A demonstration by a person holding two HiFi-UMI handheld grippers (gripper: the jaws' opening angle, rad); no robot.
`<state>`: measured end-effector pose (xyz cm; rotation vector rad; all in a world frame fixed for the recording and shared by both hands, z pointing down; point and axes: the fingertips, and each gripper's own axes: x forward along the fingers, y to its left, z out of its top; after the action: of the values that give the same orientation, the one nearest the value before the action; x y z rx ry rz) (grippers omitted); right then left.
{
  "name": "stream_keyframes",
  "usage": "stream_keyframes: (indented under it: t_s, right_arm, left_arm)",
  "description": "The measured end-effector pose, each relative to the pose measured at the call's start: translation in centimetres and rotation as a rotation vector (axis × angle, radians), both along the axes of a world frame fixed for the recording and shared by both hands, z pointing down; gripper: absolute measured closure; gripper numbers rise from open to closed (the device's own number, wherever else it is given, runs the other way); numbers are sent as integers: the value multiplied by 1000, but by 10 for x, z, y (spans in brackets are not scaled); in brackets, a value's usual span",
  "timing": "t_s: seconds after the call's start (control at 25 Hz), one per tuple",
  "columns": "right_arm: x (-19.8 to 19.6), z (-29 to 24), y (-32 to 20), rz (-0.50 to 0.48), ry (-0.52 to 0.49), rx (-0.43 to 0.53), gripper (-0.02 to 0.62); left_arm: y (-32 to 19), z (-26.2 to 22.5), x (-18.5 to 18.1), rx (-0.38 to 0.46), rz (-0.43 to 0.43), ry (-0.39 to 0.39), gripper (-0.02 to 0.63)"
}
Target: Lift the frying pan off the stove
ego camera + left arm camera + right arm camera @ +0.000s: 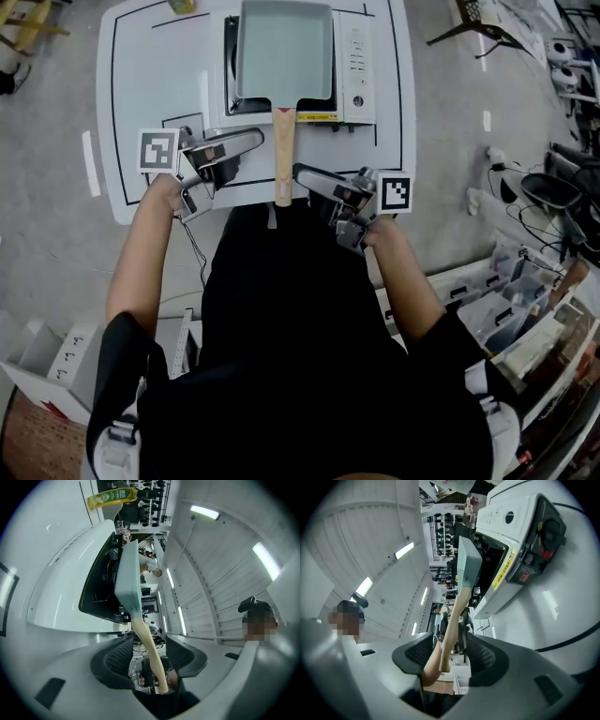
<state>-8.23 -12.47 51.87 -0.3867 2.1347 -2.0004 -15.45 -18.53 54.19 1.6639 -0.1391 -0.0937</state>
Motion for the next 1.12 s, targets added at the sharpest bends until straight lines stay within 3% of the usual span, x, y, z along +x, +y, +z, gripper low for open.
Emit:
stream_keyframes:
  t_s: [0.4,0.76,1.12]
  right_arm:
    - [-42,-10,1,-106,-110,-57,380]
    - [-50,-10,1,-105,-121,-62,422]
    - [-48,-10,1,-96,-151,-75,468]
  left_arm:
    - [-3,-10,32,-110,30,100,383]
    - [-2,-13,50,-145,56,130,385]
    - [-3,-14,54,-165,69,154,431]
